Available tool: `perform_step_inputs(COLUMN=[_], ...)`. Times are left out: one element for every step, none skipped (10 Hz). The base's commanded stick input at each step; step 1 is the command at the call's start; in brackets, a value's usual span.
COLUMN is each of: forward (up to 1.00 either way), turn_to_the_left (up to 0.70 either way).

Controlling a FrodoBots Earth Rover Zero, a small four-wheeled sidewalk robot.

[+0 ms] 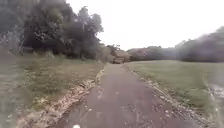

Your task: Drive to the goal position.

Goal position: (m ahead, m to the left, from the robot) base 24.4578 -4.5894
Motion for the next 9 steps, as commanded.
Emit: perform_step_inputs(forward=[1.0,1.0,1.0,1.0,1.0,1.0,1.0,1.0,1.0], turn_to_the_left=[0.0,0.0,-0.02,-0.07,-0.4,-0.4,-0.39,-0.21,-0.03])
